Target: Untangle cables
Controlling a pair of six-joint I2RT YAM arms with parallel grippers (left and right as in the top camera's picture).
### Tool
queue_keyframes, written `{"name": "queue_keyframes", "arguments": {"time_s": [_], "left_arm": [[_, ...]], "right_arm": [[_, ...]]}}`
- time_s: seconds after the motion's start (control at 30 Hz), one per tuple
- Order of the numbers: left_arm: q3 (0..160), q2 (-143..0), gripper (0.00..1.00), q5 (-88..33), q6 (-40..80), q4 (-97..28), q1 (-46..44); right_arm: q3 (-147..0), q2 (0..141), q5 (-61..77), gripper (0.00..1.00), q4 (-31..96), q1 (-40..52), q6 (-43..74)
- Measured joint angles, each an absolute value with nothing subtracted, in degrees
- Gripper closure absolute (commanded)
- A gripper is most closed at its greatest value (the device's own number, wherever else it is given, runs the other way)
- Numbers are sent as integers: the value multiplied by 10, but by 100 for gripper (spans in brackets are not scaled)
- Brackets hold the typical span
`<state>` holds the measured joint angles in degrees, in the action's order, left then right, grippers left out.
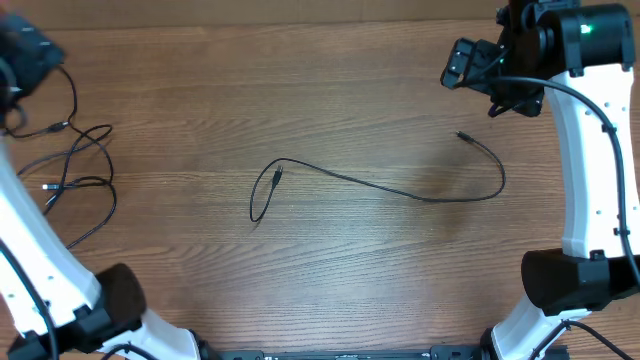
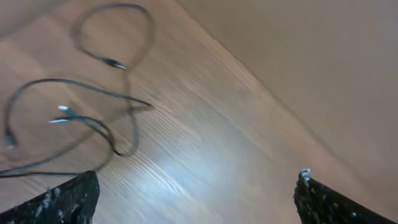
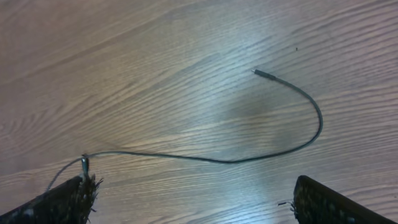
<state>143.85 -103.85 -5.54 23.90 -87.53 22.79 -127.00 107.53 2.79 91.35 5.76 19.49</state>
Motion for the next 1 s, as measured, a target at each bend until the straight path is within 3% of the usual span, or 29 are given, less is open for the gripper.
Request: {"name": "queue_keyframes", "arguments": {"time_s": [0.53,1.0], "left_arm": [[1336,-1076,0,-70,16,-877,-112],[1228,-1243,4,-77,-116,-840,-197]], "right_arm": [[-1224,1075,28,0,904,57,195],[-1224,1075,28,0,915,34,195]]}}
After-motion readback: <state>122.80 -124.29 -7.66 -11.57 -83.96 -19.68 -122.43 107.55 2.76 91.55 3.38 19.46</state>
